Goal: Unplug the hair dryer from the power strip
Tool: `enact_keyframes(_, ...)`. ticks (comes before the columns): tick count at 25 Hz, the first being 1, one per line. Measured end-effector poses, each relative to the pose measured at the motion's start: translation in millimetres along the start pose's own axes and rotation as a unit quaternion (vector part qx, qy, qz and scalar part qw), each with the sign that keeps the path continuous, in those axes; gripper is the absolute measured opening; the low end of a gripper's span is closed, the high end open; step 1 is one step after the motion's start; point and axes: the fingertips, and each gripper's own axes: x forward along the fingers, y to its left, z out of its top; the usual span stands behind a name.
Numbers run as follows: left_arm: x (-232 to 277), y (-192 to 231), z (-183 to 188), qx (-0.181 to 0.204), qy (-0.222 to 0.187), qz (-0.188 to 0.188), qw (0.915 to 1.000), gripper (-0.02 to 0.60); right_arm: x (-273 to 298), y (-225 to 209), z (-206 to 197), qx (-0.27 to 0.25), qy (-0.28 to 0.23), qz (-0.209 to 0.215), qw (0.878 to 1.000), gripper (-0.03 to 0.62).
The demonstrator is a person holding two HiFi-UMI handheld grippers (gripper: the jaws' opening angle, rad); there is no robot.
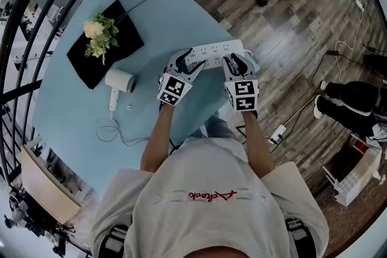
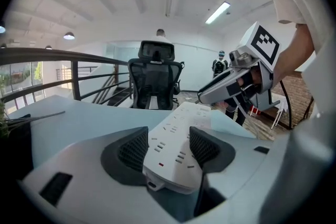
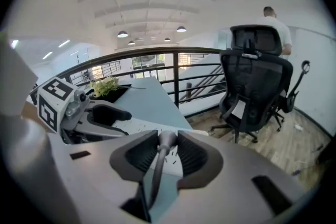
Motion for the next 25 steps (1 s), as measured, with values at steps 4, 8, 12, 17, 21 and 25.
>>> enact_keyframes(4, -7, -5, 6, -0.007, 0.001, -0.004, 1.0, 0.231, -6, -3, -4, 0.021, -0.011, 0.002, 1.0, 0.124)
enact_keyframes(8, -21, -9, 22, -0.001, -0.015, 0.002, 0.9999, 0.076, -14, -4, -4, 0.036, -0.026, 0.004, 0.999, 0.124)
enact_keyframes(12, -34, -13, 38, -0.01, -0.036, 0.011, 0.9992, 0.02, -28, -3, -3, 0.039, -0.04, 0.007, 0.998, 0.124)
enact_keyframes(17, -45, -31, 49, -0.018, -0.045, 0.015, 0.9987, 0.011, -46, -4, 0, 0.038, -0.059, 0.013, 0.997, 0.124)
enact_keyframes(21, -56, -54, 53, -0.019, -0.047, 0.018, 0.9986, 0.011, -63, -4, 1, 0.038, -0.077, 0.02, 0.996, 0.124)
enact_keyframes(25, -72, -68, 67, -0.021, -0.062, 0.036, 0.9972, 0.011, -80, 6, 8, 0.029, -0.107, 0.032, 0.993, 0.124)
